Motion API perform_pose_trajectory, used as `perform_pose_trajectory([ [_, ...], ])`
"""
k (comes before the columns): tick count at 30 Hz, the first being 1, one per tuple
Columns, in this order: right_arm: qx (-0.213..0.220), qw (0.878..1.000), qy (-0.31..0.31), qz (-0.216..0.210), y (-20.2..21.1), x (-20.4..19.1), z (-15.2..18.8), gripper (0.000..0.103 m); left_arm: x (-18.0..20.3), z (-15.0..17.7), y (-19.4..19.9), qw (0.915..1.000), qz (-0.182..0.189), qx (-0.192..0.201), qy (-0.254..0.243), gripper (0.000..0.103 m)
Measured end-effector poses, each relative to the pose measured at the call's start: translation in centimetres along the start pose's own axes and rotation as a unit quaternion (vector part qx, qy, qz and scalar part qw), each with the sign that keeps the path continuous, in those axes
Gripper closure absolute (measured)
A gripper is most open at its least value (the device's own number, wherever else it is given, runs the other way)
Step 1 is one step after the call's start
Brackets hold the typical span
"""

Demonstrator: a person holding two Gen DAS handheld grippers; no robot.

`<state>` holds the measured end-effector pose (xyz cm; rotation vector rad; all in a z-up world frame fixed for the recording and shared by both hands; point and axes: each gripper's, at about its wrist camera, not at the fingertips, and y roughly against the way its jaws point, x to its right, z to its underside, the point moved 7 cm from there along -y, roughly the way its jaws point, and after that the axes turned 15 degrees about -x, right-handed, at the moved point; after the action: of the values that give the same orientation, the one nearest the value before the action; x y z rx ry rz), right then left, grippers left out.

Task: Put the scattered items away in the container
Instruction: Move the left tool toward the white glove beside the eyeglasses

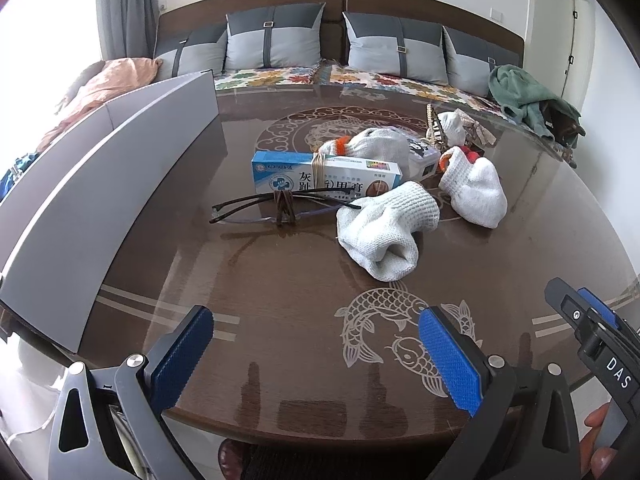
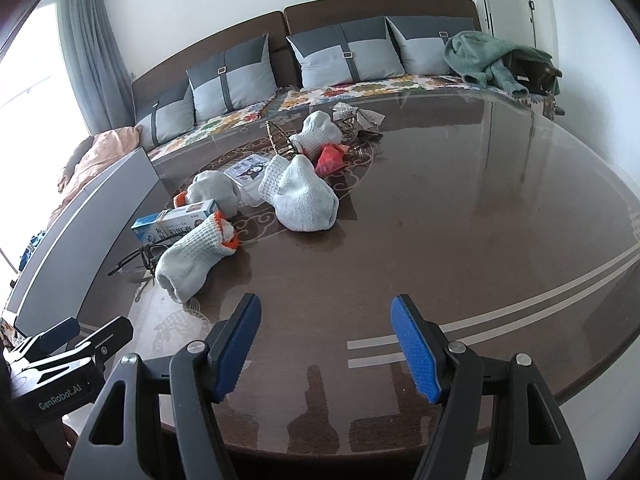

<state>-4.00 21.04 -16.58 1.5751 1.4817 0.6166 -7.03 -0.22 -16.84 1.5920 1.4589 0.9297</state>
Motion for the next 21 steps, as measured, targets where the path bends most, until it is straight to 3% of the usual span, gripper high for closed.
perform_pose_trajectory([
  [21, -0.009, 1.0, -0.003, -0.003, -0.4, 0.06, 0.08, 0.034, -0.72, 0.01, -0.34, 0.9995, 0.023, -0.009, 0.018, 0.0],
])
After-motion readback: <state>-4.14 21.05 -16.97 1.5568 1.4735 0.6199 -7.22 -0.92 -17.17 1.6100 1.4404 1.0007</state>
